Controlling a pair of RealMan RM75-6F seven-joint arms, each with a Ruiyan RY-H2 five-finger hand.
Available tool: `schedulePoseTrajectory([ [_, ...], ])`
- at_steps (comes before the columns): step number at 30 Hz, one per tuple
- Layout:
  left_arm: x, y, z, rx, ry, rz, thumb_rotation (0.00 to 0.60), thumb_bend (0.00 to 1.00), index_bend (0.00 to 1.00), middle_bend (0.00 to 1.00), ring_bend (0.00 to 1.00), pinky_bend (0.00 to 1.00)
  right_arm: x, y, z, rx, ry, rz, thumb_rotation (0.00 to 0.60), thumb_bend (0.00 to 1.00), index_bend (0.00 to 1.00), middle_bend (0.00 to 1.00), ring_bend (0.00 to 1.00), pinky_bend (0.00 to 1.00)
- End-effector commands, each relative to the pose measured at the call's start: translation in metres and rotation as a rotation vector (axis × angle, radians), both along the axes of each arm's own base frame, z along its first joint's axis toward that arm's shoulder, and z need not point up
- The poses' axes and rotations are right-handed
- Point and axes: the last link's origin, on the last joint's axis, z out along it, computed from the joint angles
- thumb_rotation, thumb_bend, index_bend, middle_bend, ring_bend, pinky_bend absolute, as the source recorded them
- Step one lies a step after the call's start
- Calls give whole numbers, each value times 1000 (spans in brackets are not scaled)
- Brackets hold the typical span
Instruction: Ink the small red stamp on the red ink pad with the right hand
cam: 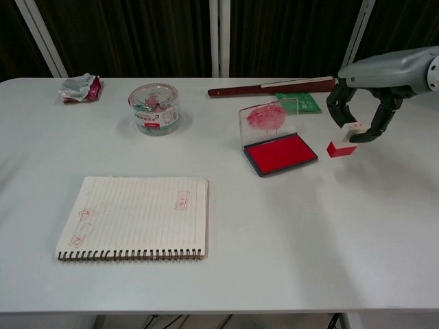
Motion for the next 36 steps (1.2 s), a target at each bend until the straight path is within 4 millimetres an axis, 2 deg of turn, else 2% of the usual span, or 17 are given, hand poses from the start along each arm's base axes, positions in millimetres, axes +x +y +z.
schedulePoseTrajectory([
  [1,1,1,-2,-4,-1,-3,286,160,0,61,82,206,-14,12,2,29,33,-17,600,301,667,569,171,0],
  [5,3,2,-4,-12,2,-5,287,160,0,61,82,206,-27,18,-1,46,57,-32,600,301,667,568,171,0],
  [12,1,2,-4,-12,4,0,283,161,0,61,82,206,-38,15,-12,75,79,-52,600,303,667,566,171,0],
  [26,-4,2,-2,-9,1,15,284,161,0,61,82,206,-41,10,-23,75,100,-51,600,303,674,555,170,0],
  [36,-6,2,-1,-9,1,20,284,161,0,61,82,206,-43,10,-27,79,113,-47,600,300,643,531,169,0],
])
